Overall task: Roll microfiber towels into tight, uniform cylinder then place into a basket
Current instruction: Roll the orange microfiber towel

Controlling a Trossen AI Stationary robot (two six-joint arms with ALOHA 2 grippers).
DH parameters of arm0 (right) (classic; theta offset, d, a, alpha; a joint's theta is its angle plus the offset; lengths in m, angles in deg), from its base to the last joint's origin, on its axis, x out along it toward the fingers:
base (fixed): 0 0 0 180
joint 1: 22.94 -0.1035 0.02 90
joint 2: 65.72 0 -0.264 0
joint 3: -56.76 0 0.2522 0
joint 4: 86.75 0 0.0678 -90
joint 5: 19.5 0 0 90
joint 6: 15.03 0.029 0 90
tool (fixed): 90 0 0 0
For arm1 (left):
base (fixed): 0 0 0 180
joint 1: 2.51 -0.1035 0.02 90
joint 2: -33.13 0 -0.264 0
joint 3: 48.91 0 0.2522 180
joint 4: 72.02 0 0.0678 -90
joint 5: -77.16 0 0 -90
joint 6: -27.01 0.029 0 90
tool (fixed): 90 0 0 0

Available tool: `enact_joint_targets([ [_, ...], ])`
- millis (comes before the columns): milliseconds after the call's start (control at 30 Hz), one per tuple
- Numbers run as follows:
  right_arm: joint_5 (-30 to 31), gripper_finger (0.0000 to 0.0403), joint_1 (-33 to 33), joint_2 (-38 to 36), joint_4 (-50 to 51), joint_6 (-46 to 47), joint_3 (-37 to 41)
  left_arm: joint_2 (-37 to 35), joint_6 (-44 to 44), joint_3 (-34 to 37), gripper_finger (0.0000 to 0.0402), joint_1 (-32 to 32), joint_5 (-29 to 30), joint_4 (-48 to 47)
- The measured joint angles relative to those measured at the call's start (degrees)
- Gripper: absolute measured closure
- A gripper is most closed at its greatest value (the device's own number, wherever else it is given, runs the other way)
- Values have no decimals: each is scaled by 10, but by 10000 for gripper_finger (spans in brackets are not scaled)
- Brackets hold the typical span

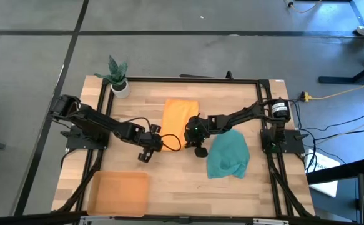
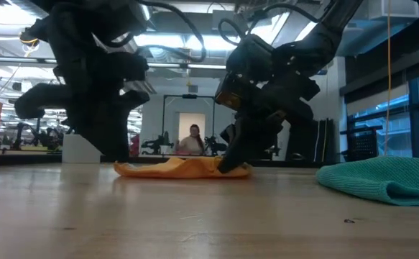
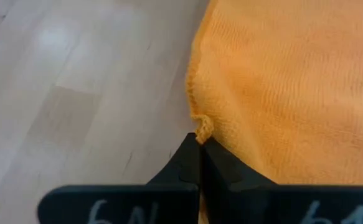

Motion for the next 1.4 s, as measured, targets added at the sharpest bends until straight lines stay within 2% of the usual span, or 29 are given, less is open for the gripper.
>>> enact_joint_targets([
  [133,-9,403,4,0,-5,0,0,23,5,0,319,0,4,19],
  [333,-15,403,4,-1,-9,0,-1,30,34,0,319,1,40,25],
  [533,-15,403,4,-1,-9,0,-1,30,39,0,319,2,17,2],
  [800,-15,403,4,-2,-10,0,-1,30,40,0,319,0,19,0],
  [1167,-15,403,4,-2,-11,0,-1,70,40,-4,320,-10,4,7],
  [1267,-15,403,4,-2,-11,0,-1,69,40,-4,338,-10,-4,5],
  [1400,-12,403,4,-4,-9,5,-2,68,25,-4,387,-15,-23,-7],
])
